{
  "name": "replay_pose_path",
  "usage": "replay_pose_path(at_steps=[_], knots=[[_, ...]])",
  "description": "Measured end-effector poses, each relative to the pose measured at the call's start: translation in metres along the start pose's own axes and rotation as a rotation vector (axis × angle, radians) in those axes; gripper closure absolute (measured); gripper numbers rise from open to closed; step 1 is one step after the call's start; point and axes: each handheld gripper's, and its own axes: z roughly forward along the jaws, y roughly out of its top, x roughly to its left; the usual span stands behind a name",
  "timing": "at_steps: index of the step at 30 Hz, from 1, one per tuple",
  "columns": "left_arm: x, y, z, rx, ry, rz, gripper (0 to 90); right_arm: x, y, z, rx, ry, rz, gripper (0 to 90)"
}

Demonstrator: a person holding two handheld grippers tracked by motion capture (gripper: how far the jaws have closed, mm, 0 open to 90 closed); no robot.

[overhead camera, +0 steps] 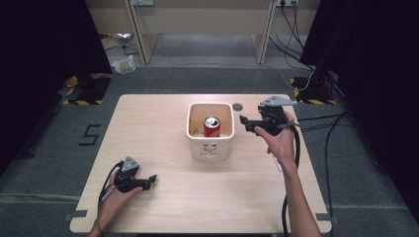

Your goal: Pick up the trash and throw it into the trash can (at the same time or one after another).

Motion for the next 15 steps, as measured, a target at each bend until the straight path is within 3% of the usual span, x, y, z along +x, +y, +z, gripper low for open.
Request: replay_pose_path(at_steps=[15], knots=[[0.0,0.0,0.0,0.0,0.0,0.0,14.5,-0.019,-0.026,-0.009,0.025,-0.052,0.019,22.2]])
